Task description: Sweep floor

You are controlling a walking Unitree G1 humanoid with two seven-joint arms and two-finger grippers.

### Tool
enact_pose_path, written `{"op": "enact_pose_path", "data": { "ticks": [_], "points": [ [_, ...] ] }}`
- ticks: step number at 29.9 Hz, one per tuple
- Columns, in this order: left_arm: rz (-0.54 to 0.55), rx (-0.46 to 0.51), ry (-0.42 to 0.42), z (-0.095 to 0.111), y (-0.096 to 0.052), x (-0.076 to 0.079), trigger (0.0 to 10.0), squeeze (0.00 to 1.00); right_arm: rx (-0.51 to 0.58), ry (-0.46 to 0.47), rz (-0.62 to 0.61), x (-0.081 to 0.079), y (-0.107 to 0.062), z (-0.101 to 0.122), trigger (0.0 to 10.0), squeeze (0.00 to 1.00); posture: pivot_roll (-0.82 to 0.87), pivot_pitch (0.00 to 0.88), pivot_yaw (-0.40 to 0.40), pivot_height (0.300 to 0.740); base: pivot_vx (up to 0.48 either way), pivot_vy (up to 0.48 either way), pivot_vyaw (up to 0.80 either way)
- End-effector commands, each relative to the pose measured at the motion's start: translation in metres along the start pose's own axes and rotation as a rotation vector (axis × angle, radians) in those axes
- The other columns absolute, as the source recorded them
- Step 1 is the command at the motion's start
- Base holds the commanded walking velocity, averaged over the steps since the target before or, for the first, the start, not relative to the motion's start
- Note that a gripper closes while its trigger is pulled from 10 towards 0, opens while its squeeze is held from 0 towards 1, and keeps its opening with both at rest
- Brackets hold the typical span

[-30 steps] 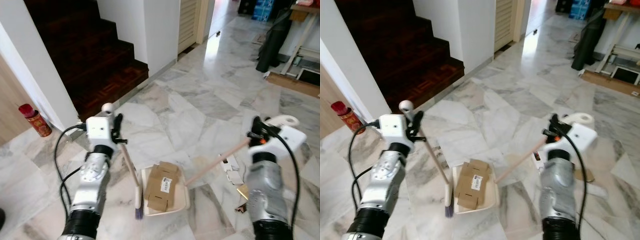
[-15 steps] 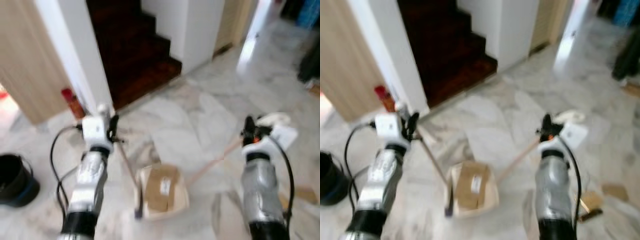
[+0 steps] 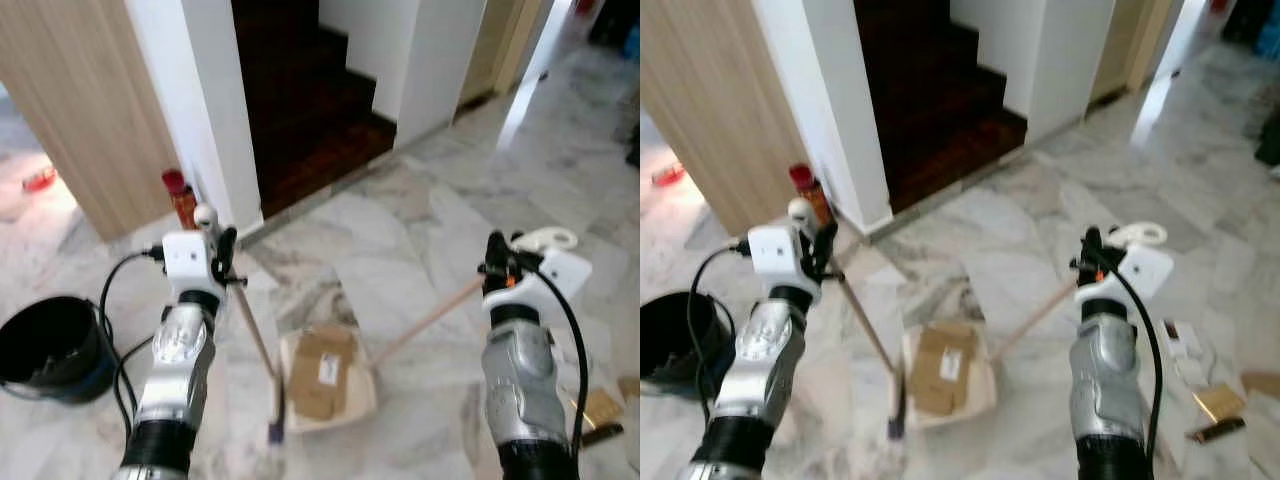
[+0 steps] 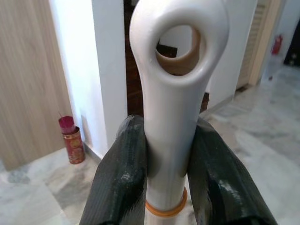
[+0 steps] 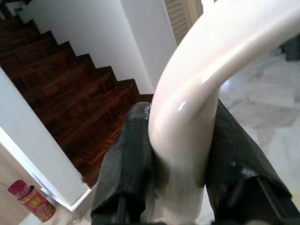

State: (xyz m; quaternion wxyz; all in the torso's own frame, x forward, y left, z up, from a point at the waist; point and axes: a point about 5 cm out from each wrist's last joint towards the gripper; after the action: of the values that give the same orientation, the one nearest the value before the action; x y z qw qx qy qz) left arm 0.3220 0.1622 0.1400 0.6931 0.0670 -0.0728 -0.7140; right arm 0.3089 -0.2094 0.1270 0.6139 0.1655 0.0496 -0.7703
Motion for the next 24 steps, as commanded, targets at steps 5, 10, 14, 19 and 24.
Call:
{"op": "enact_pose_path", "data": {
  "ticks": [5,10,14,19,24],
  "points": [
    [-0.019,0.053,0.006,0.0126,0.0061,0.0051,10.0,0.0,0.045,0.033,0.01,-0.0046,0.0032,0.0092,10.0,0.0,-0.08,0.0,0.051,0.74,0.0,0.28,0.69],
    [-0.021,0.052,0.004,0.0126,0.0067,0.0063,10.0,0.0,0.04,0.044,0.007,-0.0044,0.0035,0.0088,10.0,0.0,-0.08,0.0,0.051,0.74,0.0,0.277,0.09],
    [-0.02,0.051,0.004,0.0124,0.0068,0.0067,10.0,0.0,0.04,0.044,0.007,-0.0037,0.0036,0.0087,10.0,0.0,-0.08,0.0,0.05,0.74,0.0,0.279,0.0],
    [-0.022,0.051,0.001,0.0126,0.0068,0.007,10.0,0.0,0.04,0.045,0.006,-0.0035,0.0039,0.009,10.0,0.0,-0.08,0.0,0.05,0.74,0.0,0.277,0.0],
    [-0.025,0.051,0.0,0.0121,0.0058,0.0075,10.0,0.0,0.037,0.052,0.002,-0.0023,0.003,0.0082,10.0,0.0,-0.08,0.0,0.049,0.74,0.0,0.28,0.0]
  ]
}}
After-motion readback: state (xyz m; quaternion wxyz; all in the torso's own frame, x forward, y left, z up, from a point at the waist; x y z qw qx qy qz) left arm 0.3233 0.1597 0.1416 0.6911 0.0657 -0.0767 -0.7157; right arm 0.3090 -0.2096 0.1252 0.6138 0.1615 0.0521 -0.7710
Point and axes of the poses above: a point about 5 cm out from each wrist's last joint towards the gripper, its own y axis pointing out of the wrist towards the gripper, its own z axis along the axis of the wrist's last joint, x = y × z, and after that the axes turned 1 degree about y, right-handed
